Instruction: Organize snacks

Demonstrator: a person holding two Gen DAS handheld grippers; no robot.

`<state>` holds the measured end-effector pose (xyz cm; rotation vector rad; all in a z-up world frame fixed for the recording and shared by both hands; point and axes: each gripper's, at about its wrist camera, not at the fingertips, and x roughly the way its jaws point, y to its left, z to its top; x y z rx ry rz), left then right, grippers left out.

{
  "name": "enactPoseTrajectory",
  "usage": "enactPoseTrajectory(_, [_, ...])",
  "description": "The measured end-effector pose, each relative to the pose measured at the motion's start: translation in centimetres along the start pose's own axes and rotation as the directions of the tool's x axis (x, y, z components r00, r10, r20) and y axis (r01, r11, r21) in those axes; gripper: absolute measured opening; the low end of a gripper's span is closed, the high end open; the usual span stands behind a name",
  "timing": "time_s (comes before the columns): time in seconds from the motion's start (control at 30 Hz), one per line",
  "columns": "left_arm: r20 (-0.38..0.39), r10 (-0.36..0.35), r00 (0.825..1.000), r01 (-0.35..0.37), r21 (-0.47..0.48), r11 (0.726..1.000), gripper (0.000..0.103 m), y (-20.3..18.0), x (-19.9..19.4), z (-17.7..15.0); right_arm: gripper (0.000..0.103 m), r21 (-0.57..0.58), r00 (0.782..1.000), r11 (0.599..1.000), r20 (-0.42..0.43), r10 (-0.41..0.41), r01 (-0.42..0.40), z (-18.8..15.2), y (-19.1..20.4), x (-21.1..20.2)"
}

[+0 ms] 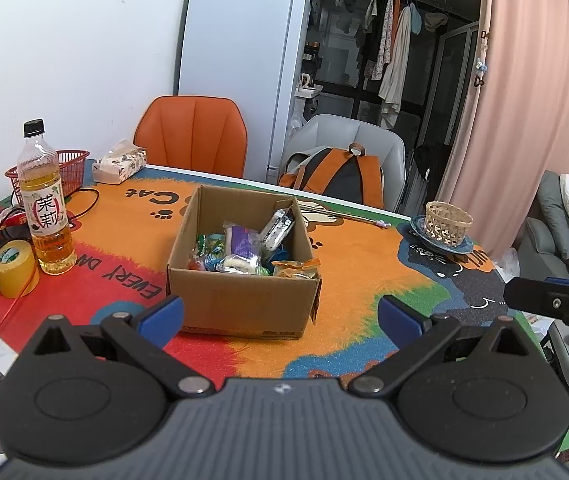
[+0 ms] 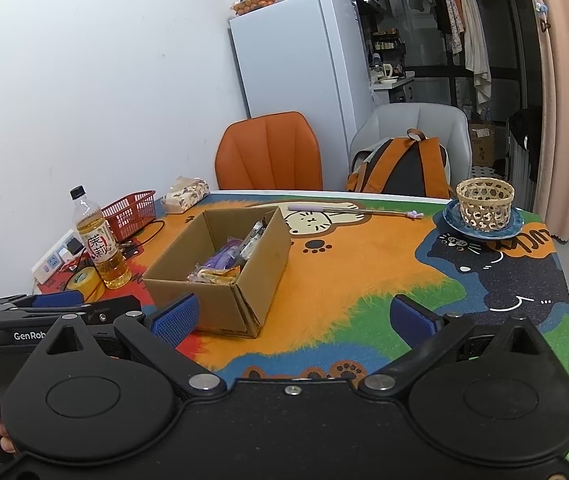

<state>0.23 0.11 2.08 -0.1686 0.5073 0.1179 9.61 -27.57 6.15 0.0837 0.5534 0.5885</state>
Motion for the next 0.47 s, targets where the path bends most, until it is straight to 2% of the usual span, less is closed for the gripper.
enactPoseTrajectory(0.47, [-0.009, 0.007, 1.000, -0.007, 0.001, 1.000, 0.102, 0.04, 0.18, -0.13, 0.103, 0.002, 1.000, 1.000, -0.006, -0.001, 0.001, -0.08, 0.05, 0.11])
